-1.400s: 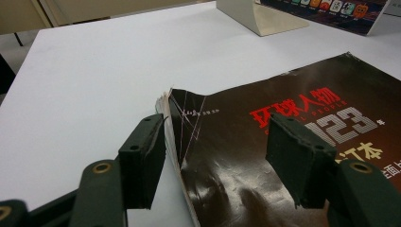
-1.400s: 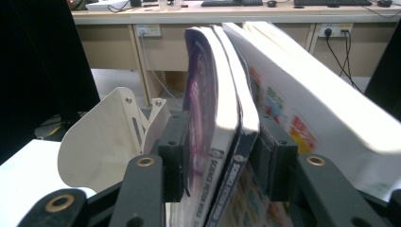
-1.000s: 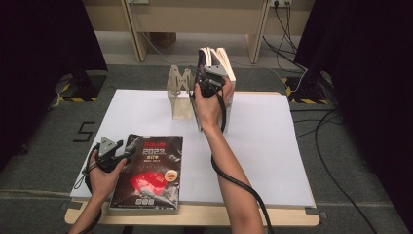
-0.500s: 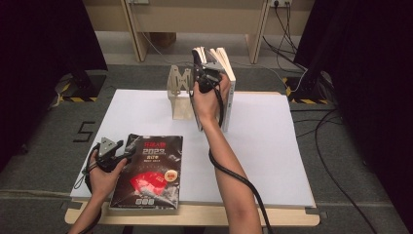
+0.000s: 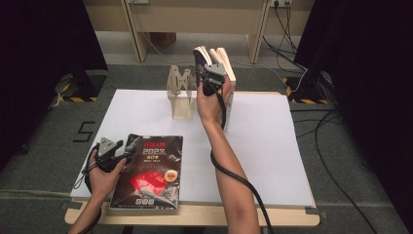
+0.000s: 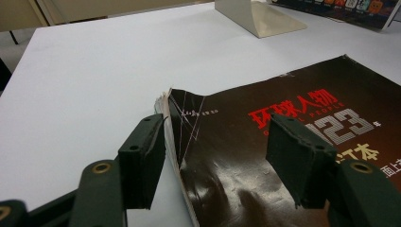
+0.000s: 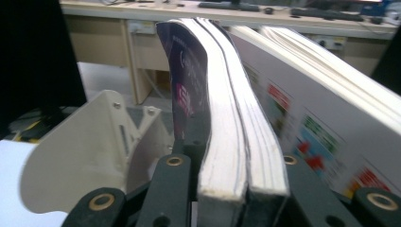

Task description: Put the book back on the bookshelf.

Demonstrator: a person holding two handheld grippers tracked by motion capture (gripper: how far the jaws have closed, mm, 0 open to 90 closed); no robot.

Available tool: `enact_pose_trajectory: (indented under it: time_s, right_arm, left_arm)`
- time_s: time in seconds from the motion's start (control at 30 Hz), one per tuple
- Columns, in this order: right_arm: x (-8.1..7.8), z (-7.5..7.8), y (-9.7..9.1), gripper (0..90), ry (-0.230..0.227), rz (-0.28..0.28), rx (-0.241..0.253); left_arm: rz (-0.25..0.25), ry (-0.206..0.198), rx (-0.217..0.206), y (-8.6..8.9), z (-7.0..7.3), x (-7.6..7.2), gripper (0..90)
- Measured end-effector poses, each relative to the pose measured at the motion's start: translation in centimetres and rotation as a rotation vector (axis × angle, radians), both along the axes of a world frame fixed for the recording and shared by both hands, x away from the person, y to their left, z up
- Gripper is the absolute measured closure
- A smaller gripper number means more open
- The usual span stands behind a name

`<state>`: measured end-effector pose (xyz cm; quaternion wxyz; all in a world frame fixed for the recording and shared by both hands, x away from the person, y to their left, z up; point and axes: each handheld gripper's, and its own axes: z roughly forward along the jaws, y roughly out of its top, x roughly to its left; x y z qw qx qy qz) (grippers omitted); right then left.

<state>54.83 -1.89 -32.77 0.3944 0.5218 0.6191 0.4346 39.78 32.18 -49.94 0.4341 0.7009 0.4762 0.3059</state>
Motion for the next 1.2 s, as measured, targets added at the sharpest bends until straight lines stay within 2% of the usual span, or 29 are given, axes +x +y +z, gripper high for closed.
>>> enact_pose_trajectory:
  time_s: [0.1,0.2,0.33,0.6,0.77,1.03,1.2]
  right_arm:
    - [-0.2,-0.2,-0.1,76.8,-0.013,-0.008,0.008]
    - [-0.2,0.0,0.3,76.3,0.006,-0.002,0.000]
    - [-0.2,0.1,0.4,73.8,0.015,0.008,0.013]
    - [-0.2,-0.1,0.0,68.7,0.038,0.012,0.023]
    - [-0.6,0.0,-0.4,67.3,0.044,0.017,0.052]
    - [-1.7,0.2,-0.8,67.1,0.045,0.029,0.068]
    - [-2.3,0.2,-1.2,69.6,0.053,0.045,0.106]
  left_arm:
    - [-0.001,-0.002,0.009,-0.1,0.0,0.0,37.6]
    - [0.000,-0.004,0.007,-0.1,0.0,0.0,37.6]
    - [0.001,-0.006,-0.002,0.0,0.0,-0.1,37.5]
    - [0.000,-0.001,0.006,-0.1,0.0,0.0,37.5]
    - [0.002,-0.004,0.008,-0.1,0.0,0.0,37.6]
    - [0.001,-0.006,0.010,-0.1,0.0,-0.1,37.6]
    - [-0.001,-0.006,0.015,-0.2,0.0,-0.1,37.7]
